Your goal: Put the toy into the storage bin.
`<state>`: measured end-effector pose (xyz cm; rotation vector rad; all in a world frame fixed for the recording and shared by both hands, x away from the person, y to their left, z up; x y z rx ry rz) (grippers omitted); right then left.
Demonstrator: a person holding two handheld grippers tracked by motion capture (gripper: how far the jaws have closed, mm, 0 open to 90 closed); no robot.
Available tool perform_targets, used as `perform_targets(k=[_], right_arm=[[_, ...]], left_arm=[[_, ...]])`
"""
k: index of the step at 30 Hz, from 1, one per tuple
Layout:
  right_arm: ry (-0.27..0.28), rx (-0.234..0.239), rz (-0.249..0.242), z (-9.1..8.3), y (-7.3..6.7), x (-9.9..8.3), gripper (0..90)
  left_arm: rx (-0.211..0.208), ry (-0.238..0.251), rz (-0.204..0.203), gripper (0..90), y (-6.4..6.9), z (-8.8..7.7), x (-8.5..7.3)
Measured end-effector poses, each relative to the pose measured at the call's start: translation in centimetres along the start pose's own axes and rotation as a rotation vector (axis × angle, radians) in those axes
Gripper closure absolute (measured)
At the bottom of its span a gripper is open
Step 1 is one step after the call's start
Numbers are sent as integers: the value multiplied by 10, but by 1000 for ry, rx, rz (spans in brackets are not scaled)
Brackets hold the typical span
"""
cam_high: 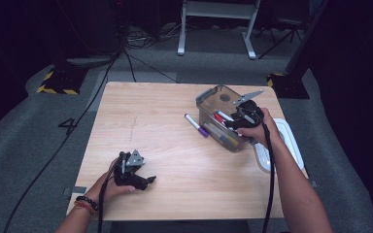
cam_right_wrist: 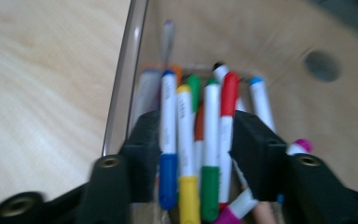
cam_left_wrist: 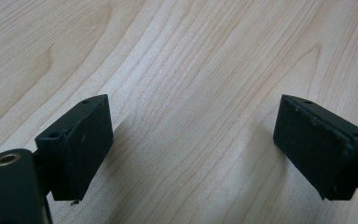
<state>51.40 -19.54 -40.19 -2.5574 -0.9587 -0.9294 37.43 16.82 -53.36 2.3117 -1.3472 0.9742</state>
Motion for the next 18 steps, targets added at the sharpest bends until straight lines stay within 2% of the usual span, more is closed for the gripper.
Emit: perform_targets(k=[1, 3, 5, 7, 11, 13, 15, 18], right_arm=[[31, -4, 6, -4, -2, 1, 447], [74, -15, 2, -12, -6, 2, 384], [120, -9, 0, -20, -12, 3, 373], [160, -26, -4, -27, -17, 5, 351], [239, 17, -25, -40, -36, 10, 335], [263, 59, -56, -44, -49, 11, 312], [290, 121, -77, -47, -63, 12, 293], [317, 143, -129, -46, -85, 10, 263]], left_arm=[[-1, 1, 0, 123, 0, 0, 0], [0, 0, 0, 123, 0, 0, 0], [0, 0, 0, 123, 0, 0, 0], [0, 0, 0, 123, 0, 0, 0], [0, 0, 0, 123, 0, 0, 0], [0, 0, 0, 123, 0, 0, 0], [0, 0, 0, 123, 0, 0, 0], [0, 0, 0, 123, 0, 0, 0]])
Point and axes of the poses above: each handheld gripper's, and its own axes: z roughly forward along the jaws, x roughly out of its top, y roughly to its right, the point moved 4 cm from there along z, roughly forward along the jaws, and after that the axes turned 8 degrees about z, right-handed, at the moved point
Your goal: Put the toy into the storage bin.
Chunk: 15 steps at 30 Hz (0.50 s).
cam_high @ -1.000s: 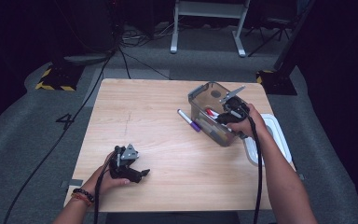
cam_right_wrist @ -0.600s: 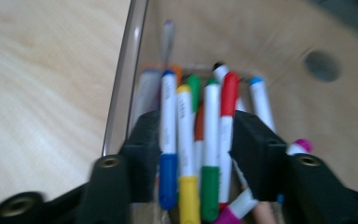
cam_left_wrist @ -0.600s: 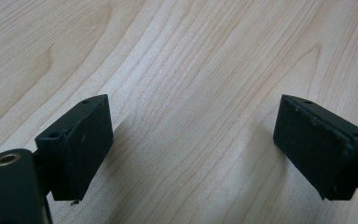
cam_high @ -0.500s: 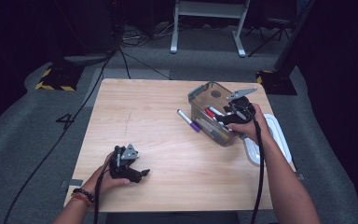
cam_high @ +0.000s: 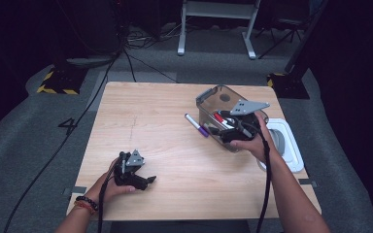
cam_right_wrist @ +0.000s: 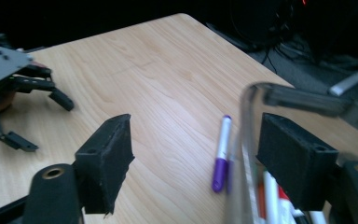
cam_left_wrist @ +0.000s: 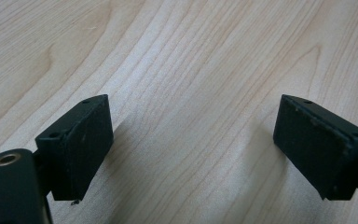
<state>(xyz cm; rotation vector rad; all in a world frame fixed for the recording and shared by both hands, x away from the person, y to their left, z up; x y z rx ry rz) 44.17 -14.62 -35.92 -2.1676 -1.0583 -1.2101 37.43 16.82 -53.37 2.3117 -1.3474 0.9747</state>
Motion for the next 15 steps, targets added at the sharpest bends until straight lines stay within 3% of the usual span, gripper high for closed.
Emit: perform_targets(k=[4, 7, 11, 15], right_arm=[[-5, 40, -40, 11, -23, -9, 247], [-45, 64, -70, 26, -36, -25, 242], [-132, 56, -66, 55, -41, -54, 242], [-199, -24, -49, 81, -33, -77, 239]], left_arm=[[0, 0, 0, 123, 0, 0, 0], [0, 0, 0, 123, 0, 0, 0], [-1, 1, 0, 123, 0, 0, 0], [0, 0, 0, 123, 0, 0, 0]])
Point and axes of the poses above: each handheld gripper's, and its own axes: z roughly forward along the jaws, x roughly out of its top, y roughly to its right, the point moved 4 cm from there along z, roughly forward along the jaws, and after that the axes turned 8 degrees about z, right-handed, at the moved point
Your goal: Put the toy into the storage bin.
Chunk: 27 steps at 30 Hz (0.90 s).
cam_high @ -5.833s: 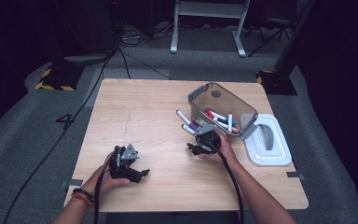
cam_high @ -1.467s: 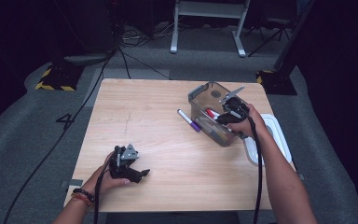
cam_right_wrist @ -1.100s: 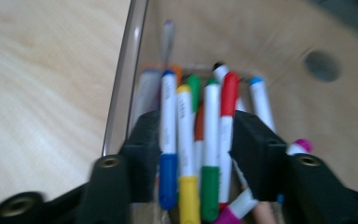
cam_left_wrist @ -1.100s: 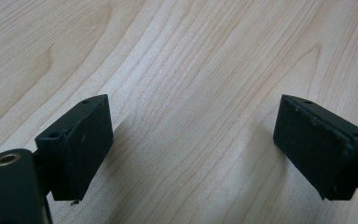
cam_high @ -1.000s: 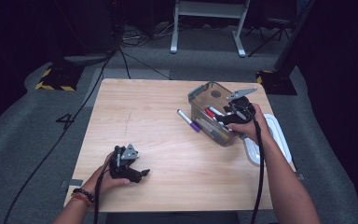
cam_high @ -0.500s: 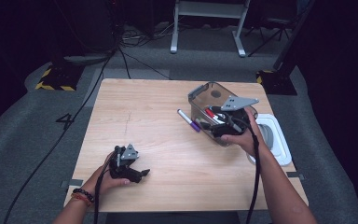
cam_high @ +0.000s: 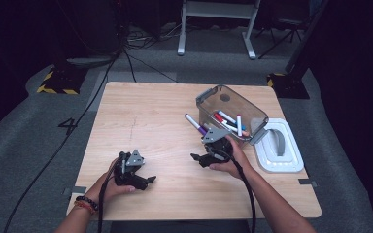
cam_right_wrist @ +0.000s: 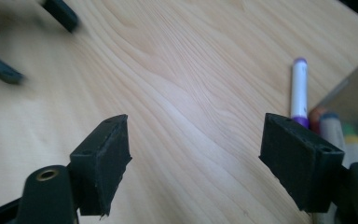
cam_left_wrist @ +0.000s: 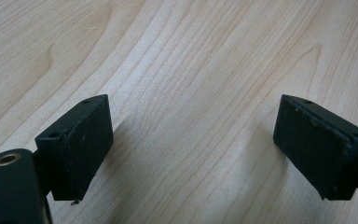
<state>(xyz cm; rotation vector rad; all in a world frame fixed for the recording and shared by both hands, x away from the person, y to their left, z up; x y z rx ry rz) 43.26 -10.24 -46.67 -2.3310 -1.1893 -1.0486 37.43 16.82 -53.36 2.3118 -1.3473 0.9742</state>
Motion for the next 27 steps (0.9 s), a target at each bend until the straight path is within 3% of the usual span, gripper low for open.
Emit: perform_targets(k=[3, 7, 11, 18, 27], right_arm=[[-52, -80, 39, 18, 10, -7, 223], [-49, -88, 70, 30, 18, -11, 220], [-35, -132, 93, 37, 28, -12, 219], [-32, -195, 50, 52, 34, -11, 296], [-39, -212, 59, 64, 43, -6, 276]], left_arm=[[0, 0, 0, 123, 0, 0, 0], [0, 0, 0, 123, 0, 0, 0], [0, 0, 0, 123, 0, 0, 0], [-1, 0, 0, 123, 0, 0, 0], [-1, 0, 0, 123, 0, 0, 0]])
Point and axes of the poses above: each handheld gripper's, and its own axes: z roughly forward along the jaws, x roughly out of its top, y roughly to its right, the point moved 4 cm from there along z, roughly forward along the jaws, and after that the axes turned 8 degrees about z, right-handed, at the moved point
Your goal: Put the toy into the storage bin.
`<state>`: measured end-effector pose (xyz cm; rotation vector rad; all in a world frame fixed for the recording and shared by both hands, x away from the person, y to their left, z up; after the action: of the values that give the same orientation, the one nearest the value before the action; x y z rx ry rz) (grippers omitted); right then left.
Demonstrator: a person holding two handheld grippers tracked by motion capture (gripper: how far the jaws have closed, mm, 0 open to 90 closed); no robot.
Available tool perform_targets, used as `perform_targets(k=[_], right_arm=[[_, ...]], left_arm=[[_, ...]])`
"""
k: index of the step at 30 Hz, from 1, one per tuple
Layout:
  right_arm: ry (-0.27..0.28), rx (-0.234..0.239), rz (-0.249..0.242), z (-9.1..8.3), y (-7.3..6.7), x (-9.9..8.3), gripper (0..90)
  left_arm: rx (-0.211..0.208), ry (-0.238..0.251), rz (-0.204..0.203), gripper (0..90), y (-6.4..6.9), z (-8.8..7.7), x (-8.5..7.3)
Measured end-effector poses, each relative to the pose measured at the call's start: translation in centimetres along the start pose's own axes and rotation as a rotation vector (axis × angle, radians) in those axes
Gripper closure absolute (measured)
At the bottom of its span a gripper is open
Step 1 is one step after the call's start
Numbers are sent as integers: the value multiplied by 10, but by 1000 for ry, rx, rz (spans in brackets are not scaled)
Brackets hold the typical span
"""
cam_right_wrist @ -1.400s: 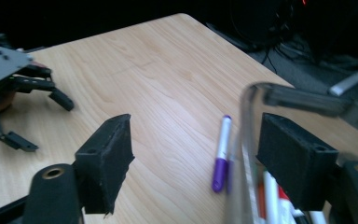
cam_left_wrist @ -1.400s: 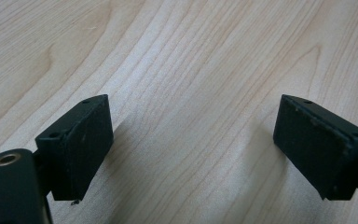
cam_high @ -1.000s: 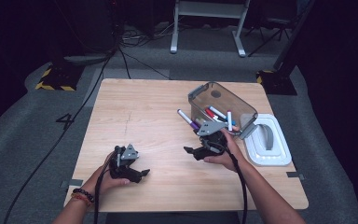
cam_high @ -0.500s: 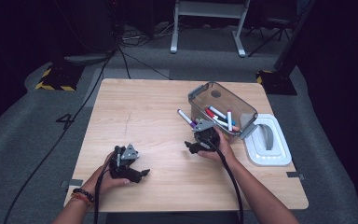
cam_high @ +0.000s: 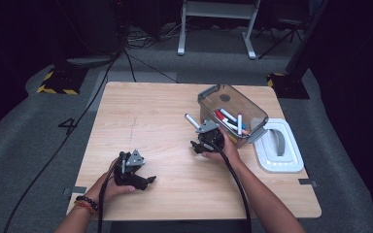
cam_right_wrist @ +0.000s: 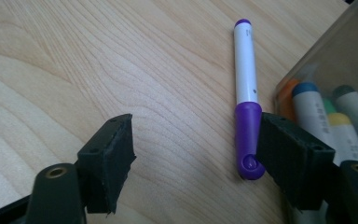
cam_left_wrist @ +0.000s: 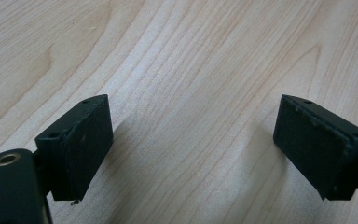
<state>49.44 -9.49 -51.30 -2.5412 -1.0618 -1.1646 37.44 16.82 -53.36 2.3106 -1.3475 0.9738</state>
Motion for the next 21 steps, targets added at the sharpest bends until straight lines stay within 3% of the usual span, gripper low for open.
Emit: perform_targets(k=[5, 10, 14, 17, 21], right_arm=[[-8, 2, 9, 7, 2, 1, 273], [-9, 37, 57, 15, 3, 1, 262], [-9, 23, 41, 13, 2, 3, 243], [45, 14, 5, 5, 0, 13, 228], [20, 15, 20, 8, 6, 23, 256]], left_arm=[[0, 0, 0, 123, 0, 0, 0], [0, 0, 0, 123, 0, 0, 0], [0, 0, 1, 123, 0, 0, 0], [-1, 0, 1, 123, 0, 0, 0], [0, 0, 1, 123, 0, 0, 0]])
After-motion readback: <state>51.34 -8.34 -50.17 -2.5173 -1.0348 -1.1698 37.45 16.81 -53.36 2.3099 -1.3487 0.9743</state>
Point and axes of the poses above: each handheld gripper's, and its own axes: z roughly forward along the jaws, x roughly out of its top, y roughly to its right, the point moved 4 cm from there along z, roughly forward along the jaws, and after that the axes turned 8 degrees about z, right-handed, at the moved point
